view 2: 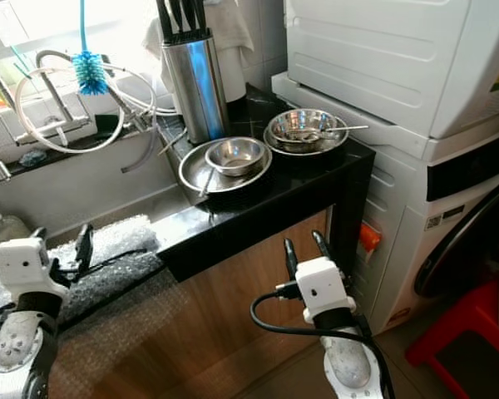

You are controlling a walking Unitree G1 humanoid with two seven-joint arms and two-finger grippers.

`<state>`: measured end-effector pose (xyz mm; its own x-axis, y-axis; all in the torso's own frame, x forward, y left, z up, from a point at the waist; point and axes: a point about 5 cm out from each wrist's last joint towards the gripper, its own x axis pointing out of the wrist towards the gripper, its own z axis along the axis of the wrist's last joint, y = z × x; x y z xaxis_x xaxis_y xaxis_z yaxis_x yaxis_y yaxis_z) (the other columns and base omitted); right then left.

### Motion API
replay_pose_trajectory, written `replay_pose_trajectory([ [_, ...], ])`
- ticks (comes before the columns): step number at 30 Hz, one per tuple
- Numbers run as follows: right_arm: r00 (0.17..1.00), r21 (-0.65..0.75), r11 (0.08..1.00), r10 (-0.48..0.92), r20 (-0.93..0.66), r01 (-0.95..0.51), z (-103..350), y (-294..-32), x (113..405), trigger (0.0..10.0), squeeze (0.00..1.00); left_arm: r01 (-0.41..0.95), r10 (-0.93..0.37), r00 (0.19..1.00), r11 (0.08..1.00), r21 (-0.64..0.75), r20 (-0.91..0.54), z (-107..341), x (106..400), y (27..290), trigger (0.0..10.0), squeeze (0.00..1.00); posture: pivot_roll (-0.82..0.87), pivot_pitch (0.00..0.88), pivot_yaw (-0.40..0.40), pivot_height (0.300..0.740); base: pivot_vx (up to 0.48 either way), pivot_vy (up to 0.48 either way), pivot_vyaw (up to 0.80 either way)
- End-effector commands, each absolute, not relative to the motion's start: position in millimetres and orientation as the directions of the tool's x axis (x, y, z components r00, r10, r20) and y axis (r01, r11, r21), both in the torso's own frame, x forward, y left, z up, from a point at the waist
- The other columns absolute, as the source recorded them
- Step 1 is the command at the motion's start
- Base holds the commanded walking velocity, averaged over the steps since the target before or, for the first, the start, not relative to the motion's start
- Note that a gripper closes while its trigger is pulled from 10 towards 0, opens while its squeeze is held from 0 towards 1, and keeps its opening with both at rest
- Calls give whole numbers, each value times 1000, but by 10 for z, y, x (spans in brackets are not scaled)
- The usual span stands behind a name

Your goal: Kitchen organization

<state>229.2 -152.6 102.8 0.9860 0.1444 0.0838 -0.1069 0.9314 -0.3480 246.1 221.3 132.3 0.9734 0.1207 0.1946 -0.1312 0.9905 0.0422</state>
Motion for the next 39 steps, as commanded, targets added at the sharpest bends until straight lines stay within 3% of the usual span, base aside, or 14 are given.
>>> replay_pose_trajectory([
  [1,981,-345,930,167,100,-124,1091,-1466,2345,10000,0,-162,154,975,986,45,158,1252,2417,2266,10000,0,-104,0,177,740,0,0,0],
  [22,978,-348,927,185,96,-141,1115,-1413,2395,10000,0,-137,131,981,990,33,145,1257,2533,2200,10000,0,-100,0,176,740,0,0,258],
  [26,980,-327,935,175,95,-135,1121,-1424,2405,10000,0,-78,69,989,995,64,131,1207,2543,2180,10000,0,-95,0,169,740,0,0,284],
  [32,981,-330,935,170,97,-130,1125,-1462,2415,10000,0,-35,22,996,988,151,85,1054,2465,2319,10000,0,-97,0,168,740,0,0,0],
  [39,982,-327,937,161,100,-120,1122,-1481,2415,10000,0,-54,48,998,989,138,44,938,2404,2410,10000,0,-100,0,167,740,0,0,0],
])
